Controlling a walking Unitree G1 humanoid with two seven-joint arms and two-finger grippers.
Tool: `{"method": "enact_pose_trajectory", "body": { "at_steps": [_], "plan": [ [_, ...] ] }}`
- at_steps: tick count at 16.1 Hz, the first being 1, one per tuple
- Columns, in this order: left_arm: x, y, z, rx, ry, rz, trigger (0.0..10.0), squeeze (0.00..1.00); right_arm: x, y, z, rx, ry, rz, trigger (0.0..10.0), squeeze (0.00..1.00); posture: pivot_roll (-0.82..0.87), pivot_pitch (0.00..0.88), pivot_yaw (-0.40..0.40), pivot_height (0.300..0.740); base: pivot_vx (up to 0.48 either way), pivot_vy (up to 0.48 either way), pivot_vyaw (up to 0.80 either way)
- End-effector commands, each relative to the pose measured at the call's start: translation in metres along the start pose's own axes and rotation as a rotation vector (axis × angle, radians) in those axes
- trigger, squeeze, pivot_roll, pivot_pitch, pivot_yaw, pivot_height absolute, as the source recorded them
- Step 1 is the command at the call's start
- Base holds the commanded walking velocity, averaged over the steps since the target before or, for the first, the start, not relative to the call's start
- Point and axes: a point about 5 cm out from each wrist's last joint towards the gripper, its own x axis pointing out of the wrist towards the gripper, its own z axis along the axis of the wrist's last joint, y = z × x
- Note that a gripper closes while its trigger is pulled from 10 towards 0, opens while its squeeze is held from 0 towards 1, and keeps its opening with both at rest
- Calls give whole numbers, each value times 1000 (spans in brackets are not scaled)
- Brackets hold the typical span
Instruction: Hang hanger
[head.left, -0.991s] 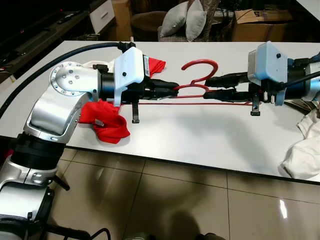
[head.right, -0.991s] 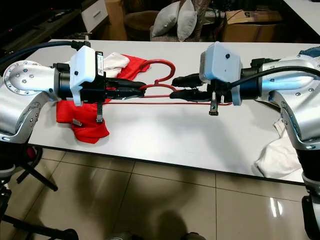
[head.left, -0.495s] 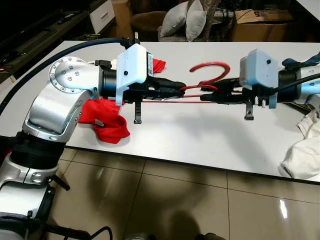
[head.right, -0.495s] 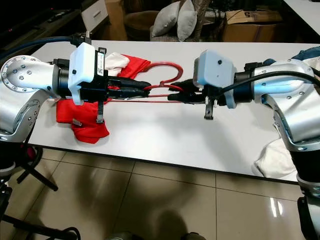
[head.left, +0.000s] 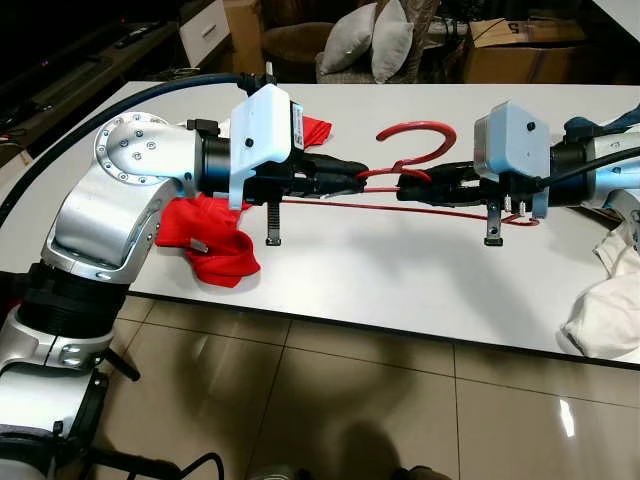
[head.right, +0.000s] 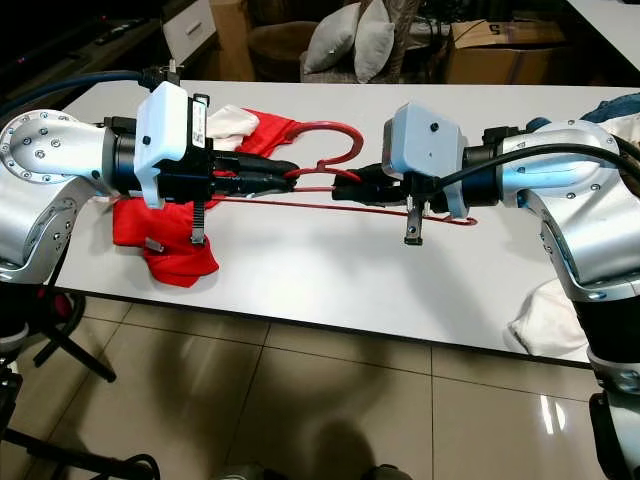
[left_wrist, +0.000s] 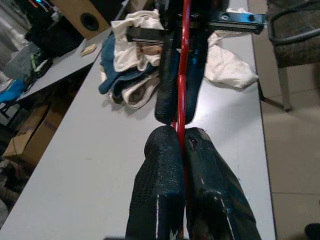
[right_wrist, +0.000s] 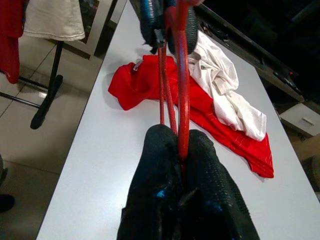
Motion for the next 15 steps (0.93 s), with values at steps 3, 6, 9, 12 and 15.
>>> {"method": "enact_pose_trajectory", "body": {
  "at_steps": [3, 6, 9, 12, 15],
  "plan": [
    [-13, 6, 8, 4, -48, 12, 10000, 349, -2, -3, 2, 16, 0, -4, 0, 0, -139, 0, 103, 740, 0, 0, 0],
    [-28, 10, 18, -22, -172, 66, 10000, 1000, -5, 2, -3, 52, 12, -15, 0, 0, -140, 0, 102, 740, 0, 0, 0],
    [-36, 13, 23, -79, -276, 175, 10000, 204, -3, 14, -9, 102, -3, -30, 0, 0, -140, 1, 94, 740, 0, 0, 0],
    [-49, 7, 8, -193, -225, 398, 10000, 0, 4, 24, -24, 200, -5, -212, 0, 0, -137, 30, 82, 740, 0, 0, 0],
    [-55, -12, -29, -327, -55, 690, 10000, 0, 10, 30, -39, 342, -45, -502, 0, 0, -112, 51, 64, 740, 0, 0, 0]
  ]
}}
